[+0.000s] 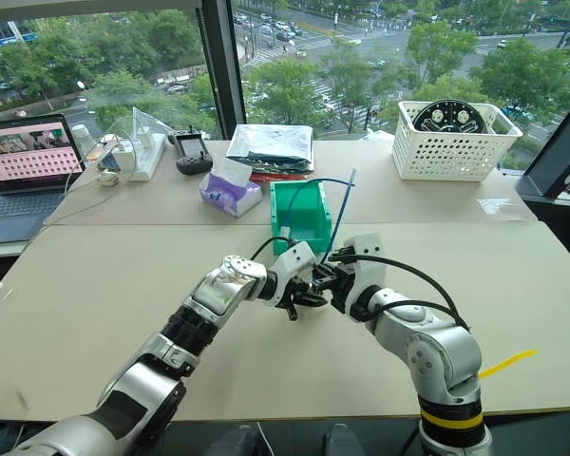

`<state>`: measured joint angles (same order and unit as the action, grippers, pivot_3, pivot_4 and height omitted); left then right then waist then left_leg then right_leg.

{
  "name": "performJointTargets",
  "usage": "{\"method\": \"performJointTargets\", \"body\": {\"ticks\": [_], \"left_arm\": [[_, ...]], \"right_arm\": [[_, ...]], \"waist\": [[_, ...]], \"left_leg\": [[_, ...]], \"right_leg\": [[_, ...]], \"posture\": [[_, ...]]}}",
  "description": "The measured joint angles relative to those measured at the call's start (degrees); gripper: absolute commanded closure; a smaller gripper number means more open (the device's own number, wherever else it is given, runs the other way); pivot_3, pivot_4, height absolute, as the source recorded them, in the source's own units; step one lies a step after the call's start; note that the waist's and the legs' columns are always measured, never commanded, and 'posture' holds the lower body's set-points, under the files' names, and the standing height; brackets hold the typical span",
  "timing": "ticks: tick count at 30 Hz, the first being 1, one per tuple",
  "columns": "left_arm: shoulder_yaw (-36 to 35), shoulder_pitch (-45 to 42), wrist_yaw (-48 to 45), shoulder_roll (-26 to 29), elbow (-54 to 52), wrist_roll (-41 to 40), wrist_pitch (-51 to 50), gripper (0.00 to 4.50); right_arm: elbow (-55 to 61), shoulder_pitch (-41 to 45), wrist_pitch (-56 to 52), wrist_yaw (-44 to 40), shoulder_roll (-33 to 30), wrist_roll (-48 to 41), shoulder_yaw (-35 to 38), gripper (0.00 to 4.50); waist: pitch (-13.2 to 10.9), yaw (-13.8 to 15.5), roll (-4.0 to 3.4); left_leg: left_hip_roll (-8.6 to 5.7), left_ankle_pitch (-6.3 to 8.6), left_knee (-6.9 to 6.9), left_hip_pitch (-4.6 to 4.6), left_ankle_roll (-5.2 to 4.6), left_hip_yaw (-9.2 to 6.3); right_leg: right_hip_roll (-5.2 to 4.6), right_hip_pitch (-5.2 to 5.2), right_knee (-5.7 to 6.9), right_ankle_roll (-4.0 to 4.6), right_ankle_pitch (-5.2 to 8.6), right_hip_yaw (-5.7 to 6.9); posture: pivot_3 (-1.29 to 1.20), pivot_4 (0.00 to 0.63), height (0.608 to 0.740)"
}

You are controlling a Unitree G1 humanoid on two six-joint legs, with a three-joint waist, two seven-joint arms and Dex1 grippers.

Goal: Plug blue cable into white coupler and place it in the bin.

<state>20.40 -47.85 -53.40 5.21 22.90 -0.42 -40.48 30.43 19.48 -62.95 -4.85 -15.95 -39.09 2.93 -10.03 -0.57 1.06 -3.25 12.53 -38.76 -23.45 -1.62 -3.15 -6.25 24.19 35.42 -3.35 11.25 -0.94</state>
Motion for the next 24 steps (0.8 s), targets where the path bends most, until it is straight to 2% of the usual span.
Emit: {"method": "performJointTargets", "body": {"ticks": [6,15,24], "left_arm": [[-0.03,-0.37,0.93,-0.33,0.03,-0.74,-1.19,3.8],[0.27,-0.27,1.98,-0.2,-0.61,-1.53,-2.03,3.8],[-0.24,0.92,2.4,1.52,-8.54,-3.34,-3.5,3.8]], "right_arm": [[0.22,-1.28,-0.42,-0.18,1.12,-0.32,0.73,4.5],[-2.58,-2.41,0.18,-1.44,2.96,-2.21,5.72,4.5],[-9.44,-5.78,1.03,-1.99,-0.36,1.14,6.65,4.5]], "waist": [[0.0,0.04,0.0],[0.0,-0.04,0.0],[0.0,-0.13,-0.02]], "left_leg": [[0.0,0.0,0.0,0.02,0.0,0.0],[0.0,0.0,0.0,0.0,0.0,0.01],[-0.01,0.0,0.01,-0.02,0.0,0.08]], "right_leg": [[0.0,-0.02,0.0,0.0,0.0,0.0],[0.0,0.02,0.02,0.01,-0.01,-0.03],[-0.01,0.06,0.03,0.25,-0.15,-0.11]], "posture": [[0.0,0.15,0.727],[0.0,0.15,0.727],[0.0,0.15,0.727]]}}
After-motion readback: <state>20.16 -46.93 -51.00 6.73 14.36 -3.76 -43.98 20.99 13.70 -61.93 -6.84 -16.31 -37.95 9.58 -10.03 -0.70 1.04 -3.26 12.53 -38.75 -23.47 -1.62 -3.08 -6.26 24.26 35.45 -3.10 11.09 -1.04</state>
